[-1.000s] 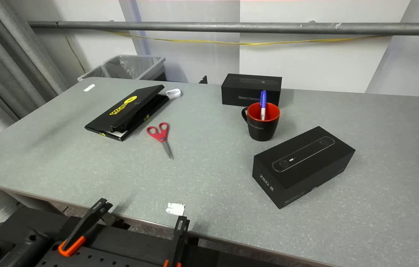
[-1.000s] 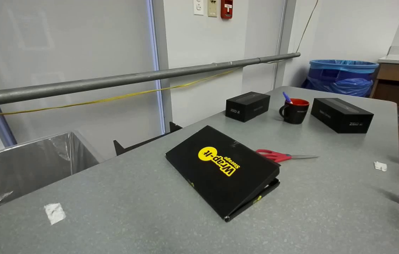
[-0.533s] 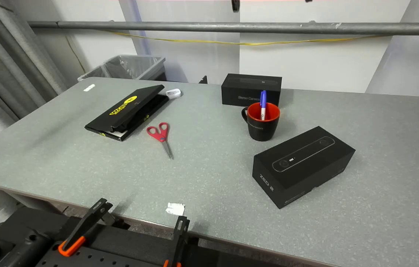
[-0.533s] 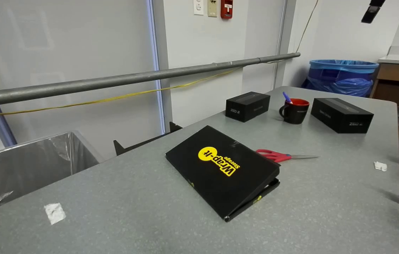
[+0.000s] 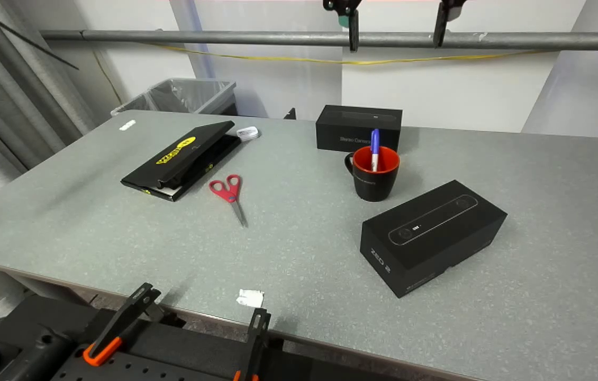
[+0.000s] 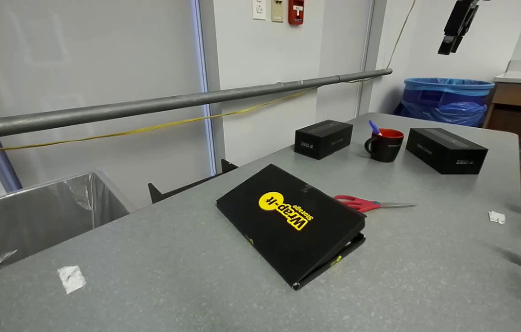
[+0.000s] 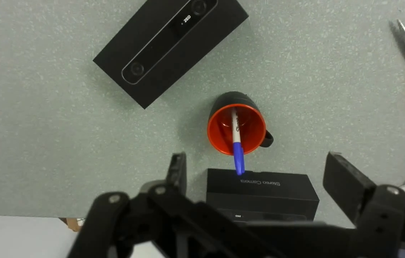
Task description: Remove the marker out of the cup and put it on the table
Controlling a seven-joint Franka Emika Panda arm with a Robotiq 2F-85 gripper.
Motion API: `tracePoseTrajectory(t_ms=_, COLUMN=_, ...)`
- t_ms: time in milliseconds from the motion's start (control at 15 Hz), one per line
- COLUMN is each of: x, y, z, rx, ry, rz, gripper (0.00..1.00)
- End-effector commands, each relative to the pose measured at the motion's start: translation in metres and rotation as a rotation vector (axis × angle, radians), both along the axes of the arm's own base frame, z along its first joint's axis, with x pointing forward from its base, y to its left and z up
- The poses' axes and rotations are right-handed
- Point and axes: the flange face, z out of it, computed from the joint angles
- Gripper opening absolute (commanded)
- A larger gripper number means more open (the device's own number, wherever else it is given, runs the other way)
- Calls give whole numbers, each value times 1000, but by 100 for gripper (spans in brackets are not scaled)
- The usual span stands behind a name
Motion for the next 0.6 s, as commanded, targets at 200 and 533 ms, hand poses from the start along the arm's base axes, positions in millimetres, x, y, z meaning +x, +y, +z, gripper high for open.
tracePoseTrajectory(t_ms=200, x=16, y=5, z=-11, rx=4, ry=-11, rz=-9, gripper=100)
tracePoseTrajectory(t_ms=533, x=66, y=27, z=-71, rx=10, ry=39, rz=6, gripper=100)
